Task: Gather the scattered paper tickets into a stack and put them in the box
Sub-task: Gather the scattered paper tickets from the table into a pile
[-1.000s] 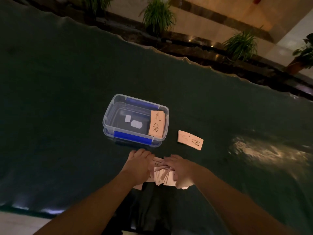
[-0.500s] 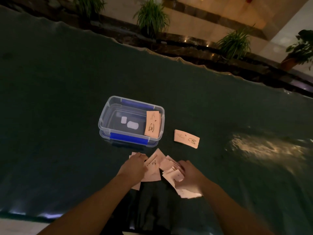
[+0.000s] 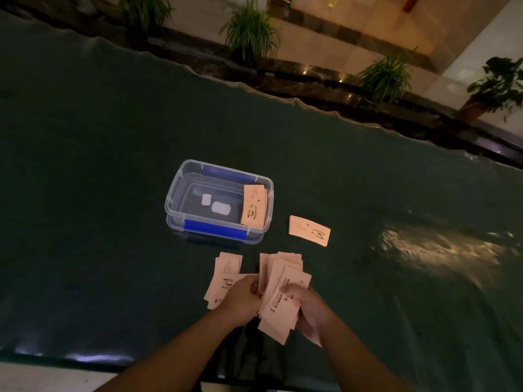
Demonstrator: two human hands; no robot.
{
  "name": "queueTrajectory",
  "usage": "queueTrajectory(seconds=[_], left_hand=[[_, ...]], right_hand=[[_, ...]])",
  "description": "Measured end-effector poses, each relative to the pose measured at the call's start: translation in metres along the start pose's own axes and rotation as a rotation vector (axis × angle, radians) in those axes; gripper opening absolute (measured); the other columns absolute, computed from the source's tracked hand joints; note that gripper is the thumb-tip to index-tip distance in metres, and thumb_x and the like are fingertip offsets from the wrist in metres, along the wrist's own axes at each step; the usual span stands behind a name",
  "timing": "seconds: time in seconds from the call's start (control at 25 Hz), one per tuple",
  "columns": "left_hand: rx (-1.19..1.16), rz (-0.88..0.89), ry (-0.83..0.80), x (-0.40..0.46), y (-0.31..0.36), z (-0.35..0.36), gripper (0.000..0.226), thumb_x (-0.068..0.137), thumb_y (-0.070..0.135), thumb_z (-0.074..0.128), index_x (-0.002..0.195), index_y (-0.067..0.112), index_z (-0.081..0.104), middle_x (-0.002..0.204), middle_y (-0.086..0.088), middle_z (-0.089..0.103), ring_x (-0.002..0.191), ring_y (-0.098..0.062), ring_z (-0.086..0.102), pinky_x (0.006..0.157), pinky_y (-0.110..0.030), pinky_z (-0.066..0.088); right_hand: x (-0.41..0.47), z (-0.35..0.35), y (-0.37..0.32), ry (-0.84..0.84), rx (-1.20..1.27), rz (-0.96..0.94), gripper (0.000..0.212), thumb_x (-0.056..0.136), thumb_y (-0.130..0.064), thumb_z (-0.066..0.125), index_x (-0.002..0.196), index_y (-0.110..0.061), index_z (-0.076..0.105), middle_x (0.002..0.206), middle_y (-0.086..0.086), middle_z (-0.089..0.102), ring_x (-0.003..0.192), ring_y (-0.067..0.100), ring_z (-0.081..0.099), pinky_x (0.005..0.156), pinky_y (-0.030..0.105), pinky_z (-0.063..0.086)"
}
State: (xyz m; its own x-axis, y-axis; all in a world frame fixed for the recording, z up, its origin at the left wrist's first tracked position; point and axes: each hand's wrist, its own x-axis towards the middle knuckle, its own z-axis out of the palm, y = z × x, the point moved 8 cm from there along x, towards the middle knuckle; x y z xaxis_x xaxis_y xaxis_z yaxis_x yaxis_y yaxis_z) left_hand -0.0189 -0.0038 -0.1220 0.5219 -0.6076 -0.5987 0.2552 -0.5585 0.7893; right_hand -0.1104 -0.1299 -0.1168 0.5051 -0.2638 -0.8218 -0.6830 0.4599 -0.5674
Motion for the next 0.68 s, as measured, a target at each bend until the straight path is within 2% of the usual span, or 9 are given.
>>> queueTrajectory(seconds=[0.12, 0.2, 0.24, 0.32, 0.36, 0.4, 0.48, 0.6, 0.68], left_hand=[[0.005, -0.024, -0.012, -0.001, -0.013, -0.003, 0.010, 0.093, 0.032, 0.063, 0.097, 0.041, 0.067, 0.097, 0.016, 0.073, 0.089, -0.002, 0.068, 0.087, -0.036, 0.059], [0.140, -0.020, 0.075, -0.003, -0.022, -0.016, 0.015, 0.096, 0.031, 0.055, 0.102, 0.034, 0.069, 0.106, 0.014, 0.070, 0.093, -0.003, 0.064, 0.094, -0.038, 0.056], [0.270, -0.002, 0.162, -0.005, -0.025, -0.028, 0.019, 0.096, 0.030, 0.055, 0.110, 0.033, 0.067, 0.116, 0.013, 0.066, 0.101, -0.004, 0.060, 0.099, -0.038, 0.053], [0.569, 0.043, 0.328, -0.010, -0.029, -0.049, 0.050, 0.090, 0.031, 0.063, 0.138, 0.034, 0.051, 0.140, 0.008, 0.051, 0.125, -0.012, 0.047, 0.108, -0.042, 0.044], [0.672, 0.056, 0.358, -0.012, -0.033, -0.056, 0.066, 0.086, 0.033, 0.066, 0.147, 0.034, 0.041, 0.147, 0.008, 0.044, 0.132, -0.015, 0.040, 0.110, -0.045, 0.039], [0.743, 0.066, 0.354, -0.013, -0.035, -0.061, 0.075, 0.083, 0.036, 0.067, 0.151, 0.034, 0.035, 0.151, 0.008, 0.040, 0.136, -0.017, 0.035, 0.111, -0.047, 0.035], [0.841, 0.072, 0.336, -0.012, -0.035, -0.065, 0.077, 0.082, 0.045, 0.067, 0.151, 0.034, 0.035, 0.151, 0.006, 0.041, 0.137, -0.020, 0.035, 0.111, -0.050, 0.033], [0.904, 0.021, 0.310, -0.012, -0.036, -0.063, 0.069, 0.084, 0.057, 0.063, 0.144, 0.029, 0.043, 0.147, 0.001, 0.047, 0.133, -0.021, 0.043, 0.109, -0.047, 0.038], [0.708, -0.012, 0.342, -0.017, -0.041, -0.067, 0.066, 0.087, 0.052, 0.065, 0.144, 0.026, 0.043, 0.147, 0.000, 0.045, 0.131, -0.018, 0.045, 0.108, -0.041, 0.042]], right_hand=[[-0.003, 0.005, -0.002, -0.001, -0.003, 0.012, 0.037, 0.095, -0.008, 0.064, 0.132, -0.015, 0.062, 0.123, 0.021, 0.075, 0.118, 0.040, 0.067, 0.098, 0.055, 0.052], [-0.004, 0.009, -0.004, -0.006, -0.004, 0.006, 0.039, 0.096, -0.009, 0.063, 0.134, -0.016, 0.060, 0.124, 0.019, 0.075, 0.117, 0.038, 0.068, 0.088, 0.049, 0.053], [-0.004, 0.010, -0.004, -0.004, -0.004, 0.003, 0.040, 0.097, -0.009, 0.062, 0.136, -0.016, 0.059, 0.124, 0.019, 0.075, 0.117, 0.037, 0.068, 0.086, 0.048, 0.053], [-0.002, 0.014, -0.004, 0.011, 0.011, 0.012, 0.042, 0.099, -0.011, 0.060, 0.140, -0.019, 0.055, 0.127, 0.018, 0.073, 0.118, 0.037, 0.067, 0.090, 0.051, 0.053], [-0.001, 0.017, -0.002, 0.021, 0.026, 0.020, 0.041, 0.100, -0.012, 0.059, 0.140, -0.021, 0.054, 0.127, 0.019, 0.072, 0.118, 0.037, 0.067, 0.090, 0.052, 0.054], [0.000, 0.020, 0.000, 0.036, 0.045, 0.028, 0.040, 0.101, -0.013, 0.058, 0.139, -0.021, 0.055, 0.126, 0.019, 0.073, 0.117, 0.037, 0.068, 0.087, 0.051, 0.054], [0.001, 0.026, 0.008, 0.080, 0.085, 0.054, 0.035, 0.100, -0.016, 0.060, 0.135, -0.020, 0.060, 0.122, 0.019, 0.075, 0.113, 0.037, 0.070, 0.082, 0.050, 0.056], [0.003, 0.037, 0.019, 0.136, 0.120, 0.101, 0.027, 0.098, -0.018, 0.065, 0.125, -0.017, 0.066, 0.115, 0.019, 0.078, 0.110, 0.038, 0.071, 0.096, 0.057, 0.056], [0.005, 0.044, 0.016, 0.136, 0.132, 0.104, 0.027, 0.097, -0.015, 0.066, 0.124, -0.017, 0.065, 0.115, 0.019, 0.078, 0.109, 0.038, 0.071, 0.098, 0.059, 0.055]])
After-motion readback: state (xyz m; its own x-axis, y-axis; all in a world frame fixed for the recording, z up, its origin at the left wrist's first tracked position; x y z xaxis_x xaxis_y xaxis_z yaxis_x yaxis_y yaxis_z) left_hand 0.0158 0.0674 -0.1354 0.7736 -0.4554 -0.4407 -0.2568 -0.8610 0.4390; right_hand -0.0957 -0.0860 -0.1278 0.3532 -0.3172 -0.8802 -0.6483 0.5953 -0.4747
